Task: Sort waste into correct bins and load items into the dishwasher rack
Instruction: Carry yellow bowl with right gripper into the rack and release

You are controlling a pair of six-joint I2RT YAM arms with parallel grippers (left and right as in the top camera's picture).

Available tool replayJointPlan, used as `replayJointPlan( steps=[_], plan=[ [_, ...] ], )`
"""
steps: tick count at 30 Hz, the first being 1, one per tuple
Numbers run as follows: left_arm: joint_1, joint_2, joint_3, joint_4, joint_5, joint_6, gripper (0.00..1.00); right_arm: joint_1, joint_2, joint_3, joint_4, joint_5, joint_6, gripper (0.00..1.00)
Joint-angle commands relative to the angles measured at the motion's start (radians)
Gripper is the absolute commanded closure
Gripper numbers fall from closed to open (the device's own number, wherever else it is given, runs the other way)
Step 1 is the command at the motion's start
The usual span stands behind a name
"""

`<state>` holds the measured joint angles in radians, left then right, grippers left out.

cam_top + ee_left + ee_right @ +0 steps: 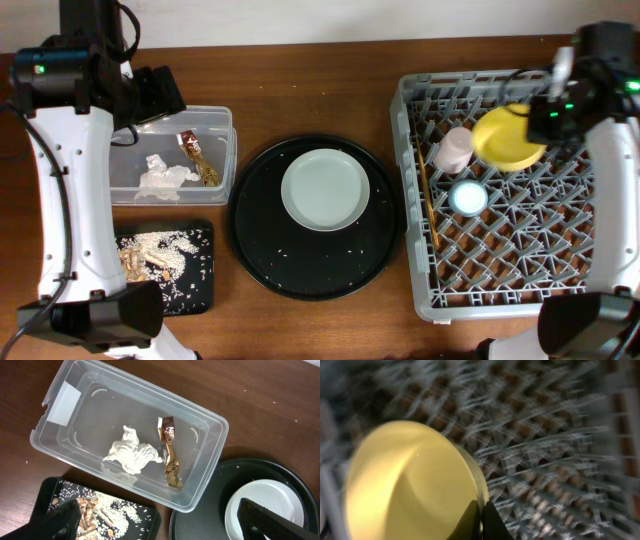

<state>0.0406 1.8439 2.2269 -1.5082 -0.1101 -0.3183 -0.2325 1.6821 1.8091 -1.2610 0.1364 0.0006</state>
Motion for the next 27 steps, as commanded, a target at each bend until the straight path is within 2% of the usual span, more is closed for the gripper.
replayJointPlan(
  steps=[1, 4, 7, 9, 13, 17, 22, 23, 25, 27],
  plan=[
    [0.003, 0.002, -0.001, 0.0, -0.011, -0.007, 0.0, -0.094, -0.009, 0.01, 0.048, 0.183, 0.034, 0.96],
    [0.003, 0.002, -0.001, 0.0, -0.011, -0.007, 0.0, -0.122, -0.002, 0.01, 0.141, 0.558, 0.034, 0.96],
    [0.003, 0.002, -0.001, 0.0, -0.011, -0.007, 0.0, -0.121, 0.035, 0.009, 0.237, 0.796, 0.045, 0.96],
    [0.003, 0.002, -0.001, 0.0, -0.011, -0.007, 0.0, -0.121, 0.089, 0.008, 0.218, 0.884, 0.045, 0.96],
    [0.003, 0.002, -0.001, 0.0, -0.011, -0.007, 0.0, -0.106, 0.201, -0.029, 0.199, 0.923, 0.003, 0.96],
    [0.003, 0.002, -0.001, 0.0, -0.011, -0.007, 0.0, 0.025, 0.307, -0.033, 0.203, 0.914, -0.05, 0.96],
    [0.003, 0.002, -0.001, 0.0, -0.011, -0.007, 0.0, 0.154, 0.38, -0.033, 0.187, 0.797, -0.049, 0.96],
    [0.003, 0.002, -0.001, 0.0, -0.011, -0.007, 0.0, 0.175, 0.381, -0.033, 0.188, 0.76, -0.049, 0.95],
    [0.003, 0.002, -0.001, 0.0, -0.011, -0.007, 0.0, 0.221, 0.381, -0.033, 0.188, 0.712, -0.049, 0.88],
    [0.003, 0.002, -0.001, 0.0, -0.011, -0.007, 0.0, 0.262, 0.381, -0.033, 0.187, 0.701, -0.049, 0.87]
  ],
)
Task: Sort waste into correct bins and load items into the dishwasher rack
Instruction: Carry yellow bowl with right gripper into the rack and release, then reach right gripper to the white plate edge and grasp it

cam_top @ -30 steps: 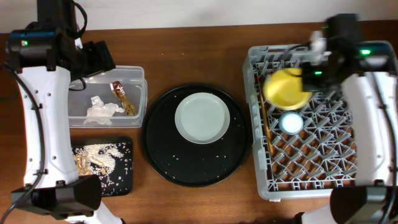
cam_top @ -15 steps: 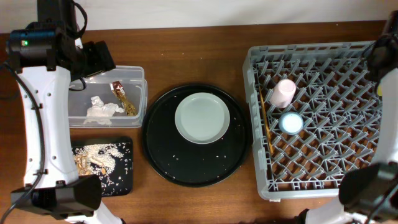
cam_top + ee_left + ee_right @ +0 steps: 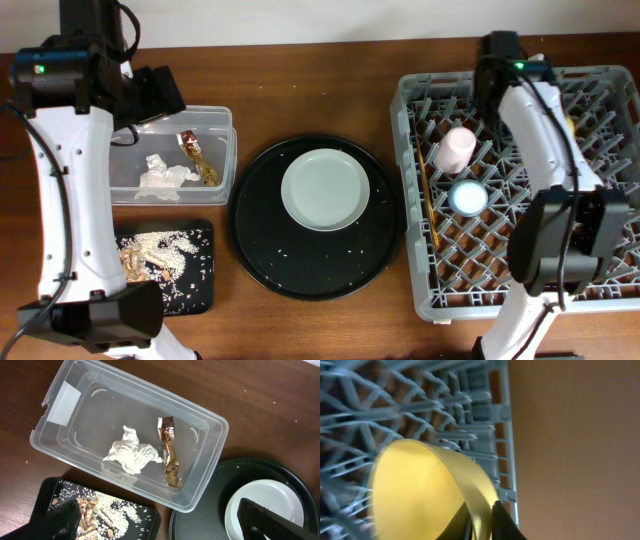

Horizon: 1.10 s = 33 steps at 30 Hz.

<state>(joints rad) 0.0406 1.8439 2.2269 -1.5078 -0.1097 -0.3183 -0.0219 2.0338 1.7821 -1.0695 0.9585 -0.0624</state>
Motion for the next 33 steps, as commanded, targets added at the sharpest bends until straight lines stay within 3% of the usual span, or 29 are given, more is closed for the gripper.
replayJointPlan(
  steps=[1, 5, 8, 12, 13, 15, 16, 17, 20, 23, 26, 33],
  plan=[
    [0.003, 0.002, -0.001, -0.001, -0.011, -0.007, 0.0, 0.069, 0.03, -0.006, -0.004, -0.121, 0.014, 0.87],
    [0.003, 0.002, -0.001, -0.001, -0.011, -0.007, 0.0, 0.105, 0.03, -0.006, -0.008, -0.177, 0.014, 0.83],
    [0.003, 0.002, -0.001, -0.001, -0.011, -0.007, 0.0, 0.132, 0.029, -0.004, -0.008, -0.237, 0.014, 0.59],
    [0.003, 0.002, -0.001, -0.001, -0.011, -0.007, 0.0, 0.132, -0.011, 0.042, -0.027, -0.296, 0.11, 0.55],
    [0.003, 0.002, -0.001, -0.001, -0.011, -0.007, 0.0, 0.131, -0.032, 0.062, -0.035, -0.372, 0.116, 0.54],
    [0.003, 0.002, -0.001, -0.001, -0.011, -0.007, 0.0, 0.131, -0.082, 0.121, -0.08, -0.7, 0.109, 0.51],
    [0.003, 0.002, -0.001, -0.001, -0.011, -0.007, 0.0, 0.132, -0.117, 0.157, -0.111, -0.978, 0.069, 0.49],
    [0.003, 0.002, -0.001, -0.001, -0.011, -0.007, 0.0, 0.134, -0.14, 0.17, -0.132, -1.132, 0.059, 0.49],
    [0.003, 0.002, -0.001, -0.001, -0.011, -0.007, 0.0, 0.168, -0.161, 0.169, -0.225, -1.332, 0.063, 0.49],
    [0.003, 0.002, -0.001, -0.001, -0.011, -0.007, 0.0, 0.268, -0.157, 0.135, -0.257, -1.315, 0.069, 0.49],
    [0.003, 0.002, -0.001, -0.001, -0.011, -0.007, 0.0, 0.392, -0.131, 0.089, -0.242, -1.135, 0.216, 0.49],
    [0.003, 0.002, -0.001, -0.001, -0.011, -0.007, 0.0, 0.505, -0.108, -0.204, 0.066, -0.91, 0.293, 0.48]
  ],
)
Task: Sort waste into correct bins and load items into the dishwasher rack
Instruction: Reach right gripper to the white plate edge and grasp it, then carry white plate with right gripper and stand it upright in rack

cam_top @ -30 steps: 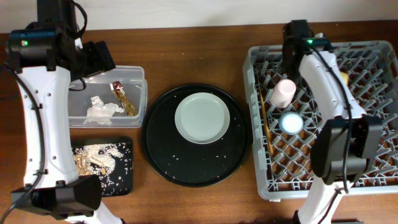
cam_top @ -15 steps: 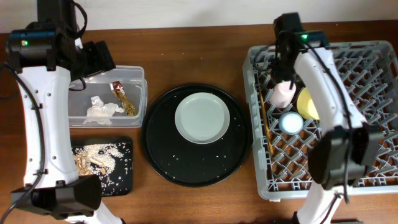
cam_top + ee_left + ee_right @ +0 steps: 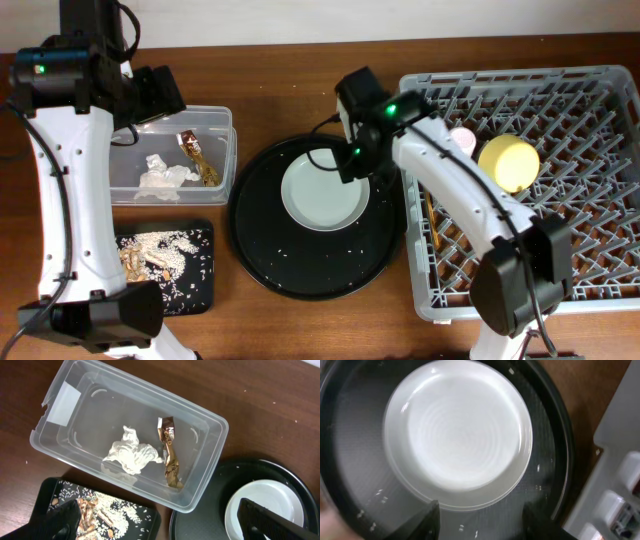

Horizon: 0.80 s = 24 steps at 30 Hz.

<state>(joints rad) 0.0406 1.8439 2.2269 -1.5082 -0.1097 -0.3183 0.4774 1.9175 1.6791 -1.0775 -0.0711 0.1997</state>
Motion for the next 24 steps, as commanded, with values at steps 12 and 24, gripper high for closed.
replayJointPlan(
  steps=[12, 24],
  plan=[
    [0.003, 0.002, -0.001, 0.0, -0.011, -0.007, 0.0, 0.005, 0.008, -0.505, 0.584, 0.136, 0.031, 0.58],
    [0.003, 0.002, -0.001, 0.0, -0.011, -0.007, 0.0, 0.002, -0.144, -0.303, 0.444, 0.15, 0.014, 0.96]
  ],
)
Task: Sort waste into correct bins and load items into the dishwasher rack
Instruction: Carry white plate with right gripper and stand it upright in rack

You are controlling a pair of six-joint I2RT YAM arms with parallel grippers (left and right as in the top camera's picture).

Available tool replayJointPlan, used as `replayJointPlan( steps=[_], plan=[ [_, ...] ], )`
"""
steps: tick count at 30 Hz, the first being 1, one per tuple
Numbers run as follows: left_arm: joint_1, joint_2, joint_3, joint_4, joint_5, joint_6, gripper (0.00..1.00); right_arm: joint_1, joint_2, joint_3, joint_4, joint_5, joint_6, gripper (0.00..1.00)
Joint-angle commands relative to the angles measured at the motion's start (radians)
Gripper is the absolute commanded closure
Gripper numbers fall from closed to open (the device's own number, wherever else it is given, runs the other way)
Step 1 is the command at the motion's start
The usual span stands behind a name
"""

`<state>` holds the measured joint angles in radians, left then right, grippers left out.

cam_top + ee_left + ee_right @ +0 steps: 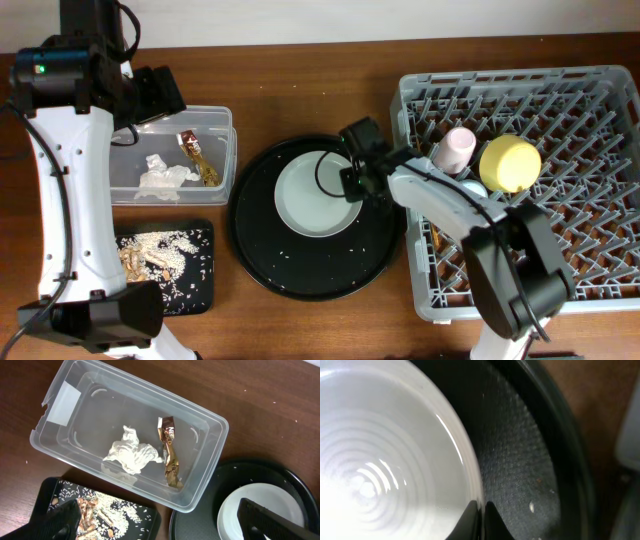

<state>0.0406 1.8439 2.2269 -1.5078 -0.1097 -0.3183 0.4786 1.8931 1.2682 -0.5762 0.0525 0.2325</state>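
Observation:
A white plate [305, 195] lies on the round black tray [300, 270]. My right gripper [352, 185] is shut on the plate's right rim, and in the right wrist view its tips [480, 512] pinch the edge of the plate [385, 460]. The grey dishwasher rack [560, 290] holds a yellow bowl [510, 163] and a pink cup [457, 147]. Above the clear bin [65, 390], my left gripper [162, 520] hangs open with nothing in it. The bin contains a crumpled tissue [131, 455] and a brown wrapper [170, 455].
A rectangular black tray [200, 240] with rice and food scraps sits in front of the clear bin. Scattered rice grains dot the round tray [520, 475]. Brown chopsticks [428, 205] lie along the rack's left side, beside a small pale cup partly hidden by my right arm.
My right gripper was open above the plate; now it is low and shut on the plate's right rim. The plate sits slightly further left. The left arm has not moved.
First my right gripper held the yellow bowl over the rack, then still held it near the rack's far edge. Later the bowl rested in the rack and the gripper hung open over the white plate. Now it grips the plate's rim. The left gripper stayed open over the clear bin.

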Motion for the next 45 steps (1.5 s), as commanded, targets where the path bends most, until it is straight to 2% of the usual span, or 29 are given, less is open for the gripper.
replayJointPlan(
  steps=[1, 3, 5, 8, 11, 12, 15, 18, 22, 26, 33, 39, 45],
  plan=[
    [0.003, 0.002, -0.001, -0.001, -0.011, -0.007, 0.0, -0.008, -0.17, 0.156, -0.117, 0.066, -0.029, 0.96],
    [0.003, 0.002, -0.001, -0.001, -0.011, -0.007, 0.0, -0.034, -0.265, 0.239, -0.24, 0.158, -0.116, 0.96],
    [0.003, 0.002, -0.001, -0.001, -0.011, -0.007, 0.0, -0.091, -0.391, 0.318, -0.382, 0.339, -0.212, 0.96],
    [0.003, 0.002, -0.001, -0.001, -0.011, -0.007, 0.0, -0.183, -0.512, 0.336, -0.43, 0.54, -0.397, 0.96],
    [0.003, 0.002, -0.001, -0.001, -0.011, -0.007, 0.0, -0.331, -0.576, 0.336, -0.43, 0.71, -0.653, 0.96],
    [0.003, 0.002, -0.001, -0.001, -0.011, -0.007, 0.0, -0.402, -0.578, 0.336, -0.43, 0.723, -0.718, 0.96],
    [0.003, 0.002, -0.001, -0.001, -0.011, -0.007, 0.0, -0.59, -0.536, 0.336, -0.398, 0.718, -0.75, 0.96],
    [0.003, 0.002, -0.001, -0.001, -0.011, -0.007, 0.0, -0.755, -0.43, 0.336, -0.314, 0.708, -0.871, 0.96],
    [0.003, 0.002, -0.001, -0.001, -0.011, -0.007, 0.0, -0.814, -0.287, 0.336, -0.174, 0.704, -1.014, 0.96],
    [0.003, 0.002, -0.001, -0.001, -0.011, -0.007, 0.0, -0.812, -0.213, 0.336, -0.093, 0.65, -1.044, 0.96],
    [0.003, 0.002, -0.001, -0.001, -0.011, -0.007, 0.0, -0.811, -0.203, 0.335, -0.13, 0.46, -1.044, 0.96],
    [0.003, 0.002, -0.001, -0.001, -0.011, -0.007, 0.0, -0.811, -0.202, 0.332, -0.108, 0.463, -1.086, 0.96],
    [0.003, 0.002, -0.001, -0.001, -0.011, -0.007, 0.0, -0.811, -0.202, 0.299, -0.152, 0.374, -1.066, 0.96]
  ],
)
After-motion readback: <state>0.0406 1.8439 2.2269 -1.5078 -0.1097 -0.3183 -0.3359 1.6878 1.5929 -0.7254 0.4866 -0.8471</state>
